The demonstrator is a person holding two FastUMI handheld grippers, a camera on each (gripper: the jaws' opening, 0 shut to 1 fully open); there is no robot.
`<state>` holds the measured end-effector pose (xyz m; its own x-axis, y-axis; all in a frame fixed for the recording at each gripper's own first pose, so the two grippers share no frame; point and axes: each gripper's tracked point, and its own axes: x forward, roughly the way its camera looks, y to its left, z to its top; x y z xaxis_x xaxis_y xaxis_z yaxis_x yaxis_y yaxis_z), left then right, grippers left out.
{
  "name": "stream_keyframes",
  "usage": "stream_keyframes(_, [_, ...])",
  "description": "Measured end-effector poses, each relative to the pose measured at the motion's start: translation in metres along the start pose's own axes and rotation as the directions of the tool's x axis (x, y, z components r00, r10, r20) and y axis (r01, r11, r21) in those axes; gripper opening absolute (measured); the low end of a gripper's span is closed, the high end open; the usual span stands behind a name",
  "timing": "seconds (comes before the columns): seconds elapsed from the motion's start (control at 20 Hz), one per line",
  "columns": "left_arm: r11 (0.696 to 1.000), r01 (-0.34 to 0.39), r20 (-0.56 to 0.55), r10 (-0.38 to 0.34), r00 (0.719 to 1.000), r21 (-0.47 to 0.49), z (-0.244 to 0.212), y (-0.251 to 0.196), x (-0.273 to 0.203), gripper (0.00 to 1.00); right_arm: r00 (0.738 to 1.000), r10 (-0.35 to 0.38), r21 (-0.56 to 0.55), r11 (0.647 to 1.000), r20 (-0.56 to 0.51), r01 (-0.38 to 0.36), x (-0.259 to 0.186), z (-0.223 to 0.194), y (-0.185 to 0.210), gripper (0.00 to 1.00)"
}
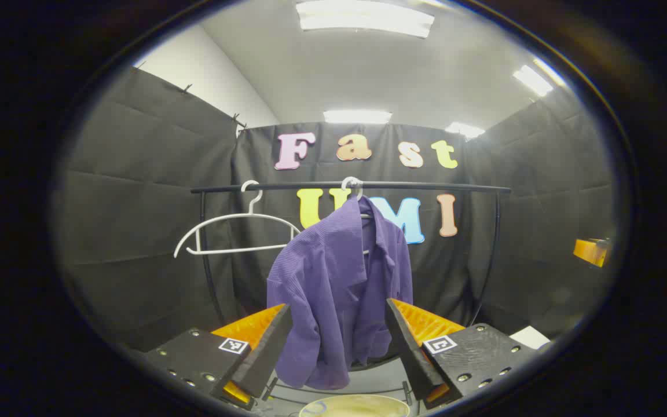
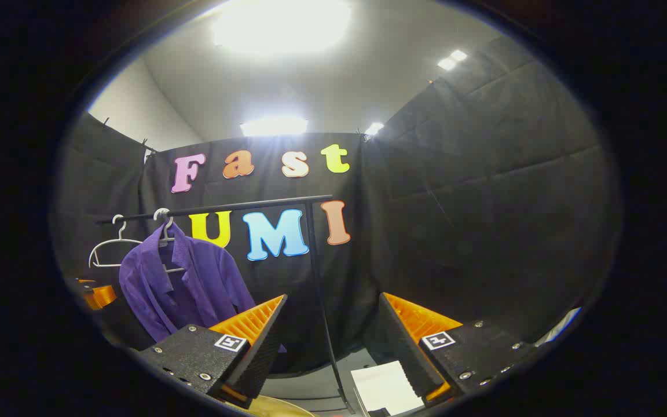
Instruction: Grasp the clothes on the hanger with both hands and then place them into the laundry hamper below.
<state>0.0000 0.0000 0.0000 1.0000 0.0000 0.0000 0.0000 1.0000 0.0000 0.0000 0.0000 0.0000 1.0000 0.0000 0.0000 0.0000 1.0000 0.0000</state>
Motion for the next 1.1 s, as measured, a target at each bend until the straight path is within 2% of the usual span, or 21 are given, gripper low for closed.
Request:
stream_keyframes(0.1, [1.0, -0.003, -0.003, 0.003, 1.0, 0.003, -0.001, 0.0, 0.0, 0.93, 1.0, 0.01, -0.009, 1.0, -0.001, -0.01, 0.0, 0.0, 0.0, 0.94])
stream_keyframes(0.35, [1.0, -0.009, -0.01, 0.009, 1.0, -0.002, -0.001, 0.001, 0.007, 0.93, 1.0, 0.026, -0.019, 0.999, -0.005, -0.026, 0.0, 0.001, 0.001, 0.93])
stream_keyframes(0.4, [1.0, -0.013, -0.007, 0.013, 1.0, 0.002, 0.0, 0.001, 0.007, 0.96, 1.0, 0.028, -0.022, 0.999, -0.004, -0.028, -0.001, 0.001, 0.001, 0.94])
stream_keyframes(0.75, [1.0, -0.022, -0.002, 0.022, 1.0, 0.017, 0.001, -0.004, 0.007, 0.93, 0.998, 0.054, -0.031, 0.998, -0.018, -0.054, 0.004, -0.002, 0.008, 0.93])
stream_keyframes(0.85, [0.999, -0.025, -0.007, 0.025, 1.0, 0.026, 0.0, -0.004, 0.009, 0.96, 0.997, 0.07, -0.025, 0.997, -0.029, -0.07, 0.004, -0.002, 0.011, 0.94])
stream_keyframes(1.0, [0.999, -0.037, -0.012, 0.037, 0.999, 0.036, 0.001, -0.006, 0.011, 0.93, 0.994, 0.1, -0.015, 0.995, -0.035, -0.101, 0.001, 0.001, 0.015, 0.93])
stream_keyframes(1.05, [0.999, -0.041, -0.015, 0.041, 0.999, 0.036, 0.001, -0.007, 0.012, 0.96, 0.994, 0.107, -0.017, 0.994, -0.03, -0.107, 0.0, 0.004, 0.016, 0.94])
stream_keyframes(1.1, [0.999, -0.043, -0.021, 0.044, 0.999, 0.033, 0.0, -0.007, 0.013, 0.93, 0.993, 0.118, -0.016, 0.993, -0.027, -0.119, -0.001, 0.006, 0.017, 0.94])
